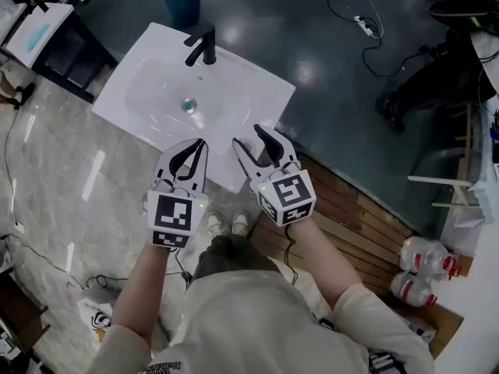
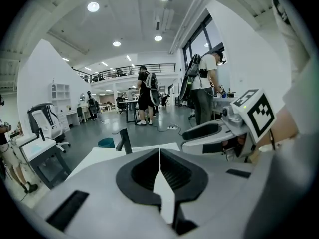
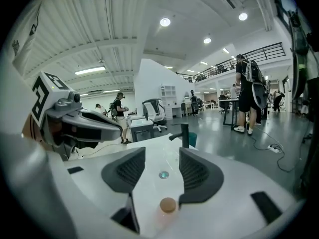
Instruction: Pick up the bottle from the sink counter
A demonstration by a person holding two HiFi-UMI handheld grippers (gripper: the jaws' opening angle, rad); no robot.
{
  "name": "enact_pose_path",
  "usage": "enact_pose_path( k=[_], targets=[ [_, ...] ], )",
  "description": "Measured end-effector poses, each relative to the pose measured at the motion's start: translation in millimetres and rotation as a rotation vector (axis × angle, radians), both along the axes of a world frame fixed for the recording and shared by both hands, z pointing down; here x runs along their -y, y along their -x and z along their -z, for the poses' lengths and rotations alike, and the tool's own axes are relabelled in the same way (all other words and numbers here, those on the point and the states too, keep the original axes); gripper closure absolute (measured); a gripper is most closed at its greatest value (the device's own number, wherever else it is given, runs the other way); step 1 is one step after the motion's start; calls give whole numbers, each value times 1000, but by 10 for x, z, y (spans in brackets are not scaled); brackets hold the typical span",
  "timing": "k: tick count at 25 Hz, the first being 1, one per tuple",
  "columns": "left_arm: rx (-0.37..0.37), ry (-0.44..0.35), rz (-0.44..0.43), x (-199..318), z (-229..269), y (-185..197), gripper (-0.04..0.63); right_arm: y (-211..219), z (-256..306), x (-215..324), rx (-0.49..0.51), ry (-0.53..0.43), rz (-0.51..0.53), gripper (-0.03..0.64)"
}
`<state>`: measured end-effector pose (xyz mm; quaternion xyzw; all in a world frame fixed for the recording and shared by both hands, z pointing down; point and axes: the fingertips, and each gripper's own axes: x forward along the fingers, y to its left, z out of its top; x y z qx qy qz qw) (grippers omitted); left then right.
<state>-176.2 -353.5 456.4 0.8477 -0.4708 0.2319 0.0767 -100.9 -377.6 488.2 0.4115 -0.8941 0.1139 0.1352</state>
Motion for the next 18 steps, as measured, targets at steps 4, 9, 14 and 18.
enact_pose_path(
  k=[4, 9, 14, 18],
  targets=[
    [-4, 62, -3, 49, -340, 38, 588, 74, -380, 60, -31, 41, 5, 437],
    [8, 117, -28, 99, -729, 34, 588, 138, -836, 117, -74, 95, -2, 435],
    [-7, 180, -29, 140, -1045, 39, 588, 139, -1163, 148, -118, 133, -22, 435],
    [-14, 218, -39, 123, -1239, 27, 588, 144, -1324, 142, -146, 160, -32, 436]
  ],
)
